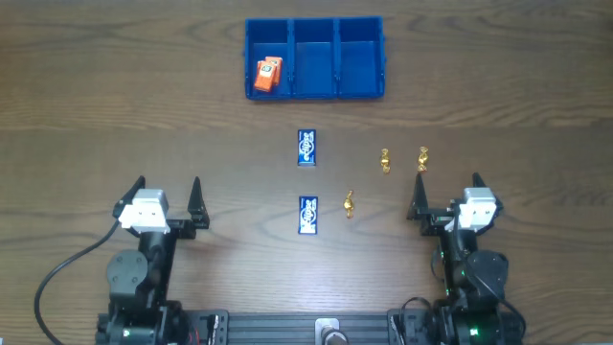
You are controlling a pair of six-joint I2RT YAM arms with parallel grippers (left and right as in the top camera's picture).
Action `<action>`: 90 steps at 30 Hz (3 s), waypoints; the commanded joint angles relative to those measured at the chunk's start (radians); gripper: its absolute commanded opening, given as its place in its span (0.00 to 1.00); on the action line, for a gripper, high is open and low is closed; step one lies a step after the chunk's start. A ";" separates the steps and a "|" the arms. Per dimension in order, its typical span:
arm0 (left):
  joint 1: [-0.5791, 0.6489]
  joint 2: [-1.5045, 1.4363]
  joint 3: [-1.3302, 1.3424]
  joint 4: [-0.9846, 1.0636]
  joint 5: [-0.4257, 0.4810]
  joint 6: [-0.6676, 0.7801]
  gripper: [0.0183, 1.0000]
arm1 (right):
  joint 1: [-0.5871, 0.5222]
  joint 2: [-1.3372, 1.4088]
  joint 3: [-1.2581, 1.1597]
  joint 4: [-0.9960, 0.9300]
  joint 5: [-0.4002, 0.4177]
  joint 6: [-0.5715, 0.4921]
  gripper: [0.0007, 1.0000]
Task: Sort Candies Into Trays
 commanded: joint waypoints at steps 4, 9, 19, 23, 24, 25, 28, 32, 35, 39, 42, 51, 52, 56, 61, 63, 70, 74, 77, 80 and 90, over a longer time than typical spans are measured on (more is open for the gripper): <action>0.004 -0.010 -0.014 -0.046 -0.005 0.017 1.00 | -0.004 -0.005 -0.002 0.089 -0.017 0.306 1.00; 0.004 -0.010 -0.014 -0.046 -0.005 0.017 1.00 | -0.003 0.002 0.010 0.100 -0.361 0.333 1.00; 0.004 -0.010 -0.014 -0.046 -0.005 0.017 1.00 | 0.003 0.623 0.575 -0.286 -0.541 0.234 1.00; 0.004 -0.010 -0.014 -0.046 -0.005 0.017 1.00 | 0.122 0.916 0.844 -0.576 -0.511 0.187 1.00; 0.004 -0.010 -0.014 -0.046 -0.005 0.017 1.00 | 0.163 0.973 0.890 -0.629 -0.492 0.187 1.00; 0.004 -0.010 -0.014 -0.046 -0.005 0.017 1.00 | 0.217 1.039 0.938 -0.686 -0.459 0.197 1.00; 0.004 -0.010 -0.014 -0.046 -0.005 0.017 1.00 | 0.371 1.218 1.051 -0.805 -0.344 0.264 1.00; 0.004 -0.010 -0.014 -0.046 -0.005 0.017 1.00 | 0.511 1.416 1.110 -0.849 -0.225 0.364 1.00; 0.004 -0.010 -0.014 -0.046 -0.005 0.017 1.00 | 0.568 1.530 1.111 -0.847 -0.183 0.435 1.00; 0.004 -0.010 -0.014 -0.046 -0.005 0.017 1.00 | 0.629 1.651 1.112 -0.793 -0.178 0.462 1.00; 0.004 -0.010 -0.014 -0.046 -0.005 0.017 1.00 | 0.678 1.690 1.112 -0.758 -0.155 0.500 1.00; 0.004 -0.010 -0.014 -0.046 -0.005 0.017 1.00 | 0.749 1.771 1.112 -0.723 -0.032 0.632 1.00; 0.004 -0.010 -0.014 -0.046 -0.005 0.017 1.00 | 0.756 1.782 1.112 -0.719 -0.016 0.661 1.00; 0.004 -0.010 -0.014 -0.046 -0.005 0.017 1.00 | 0.779 1.809 1.112 -0.700 0.035 0.726 1.00; 0.004 -0.010 -0.014 -0.046 -0.005 0.017 1.00 | 0.781 1.833 1.112 -0.669 0.034 0.728 0.98; 0.004 -0.010 -0.014 -0.046 -0.005 0.017 1.00 | 0.781 1.843 1.112 -0.667 0.034 0.742 0.96; 0.004 -0.010 -0.014 -0.046 -0.005 0.017 1.00 | 0.781 1.849 1.112 -0.659 0.035 0.745 0.83; 0.004 -0.010 -0.014 -0.046 -0.005 0.017 1.00 | 0.781 1.850 1.112 -0.658 0.035 0.745 0.68; 0.004 -0.010 -0.014 -0.046 -0.005 0.017 1.00 | 0.781 1.851 1.112 -0.648 0.037 0.745 0.58; 0.004 -0.010 -0.014 -0.046 -0.005 0.017 1.00 | 0.781 1.851 1.112 -0.641 0.038 0.745 0.51; 0.004 -0.010 -0.014 -0.046 -0.005 0.017 1.00 | 0.782 1.862 1.112 -0.641 0.037 0.745 0.30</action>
